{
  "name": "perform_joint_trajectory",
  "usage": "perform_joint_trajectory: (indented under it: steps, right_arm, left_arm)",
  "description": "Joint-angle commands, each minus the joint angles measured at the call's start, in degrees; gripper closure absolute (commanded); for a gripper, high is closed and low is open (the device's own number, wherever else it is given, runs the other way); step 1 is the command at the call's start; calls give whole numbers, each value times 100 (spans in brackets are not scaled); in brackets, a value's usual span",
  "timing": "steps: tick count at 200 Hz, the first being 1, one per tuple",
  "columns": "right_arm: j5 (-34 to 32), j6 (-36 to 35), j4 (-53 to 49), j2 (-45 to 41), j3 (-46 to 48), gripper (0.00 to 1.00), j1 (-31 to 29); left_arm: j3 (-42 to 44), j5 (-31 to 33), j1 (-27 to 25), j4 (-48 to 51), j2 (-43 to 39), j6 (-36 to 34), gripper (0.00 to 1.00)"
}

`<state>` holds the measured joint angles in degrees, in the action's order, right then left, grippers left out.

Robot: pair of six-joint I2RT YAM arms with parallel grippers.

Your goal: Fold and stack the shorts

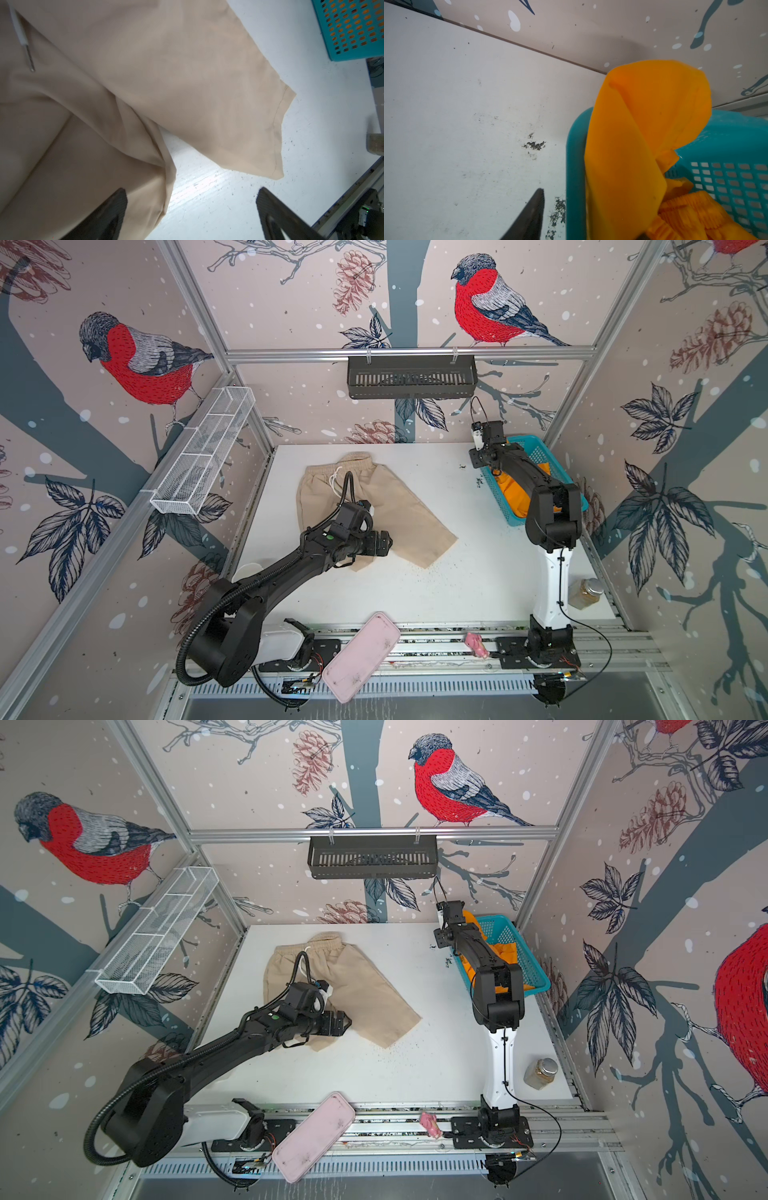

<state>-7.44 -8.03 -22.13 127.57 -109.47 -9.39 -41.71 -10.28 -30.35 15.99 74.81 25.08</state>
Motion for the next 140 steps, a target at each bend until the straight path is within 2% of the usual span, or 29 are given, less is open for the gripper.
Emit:
perform_joint_trajectory:
  steps: [1,27,48,70,102,127,140]
  right_arm:
    - [235,465,598,-575,264,36,9]
    - [519,756,969,-1748,1278,31,-179]
    - [814,1014,953,-2622,2304,29,-559]
    - [589,1099,877,-3282,3424,28,-1148]
    - [692,1421,904,-3739,4865,27,-1703]
    - [959,1593,1009,-3941,5589,29,-1784]
    - [879,1684,1194,-4063,5901,30,-1854]
  left_arm:
    - [120,428,-59,497,-7,275,3]
    - [350,360,-101,480,-99,440,3]
    - [367,300,-156,524,21,457,3]
    - [324,367,-408,712,146,486,3]
    - [409,381,-609,955,290,520,3]
    - [352,307,-679,930,551,507,3]
    - [305,404,-692,954,705,512,3]
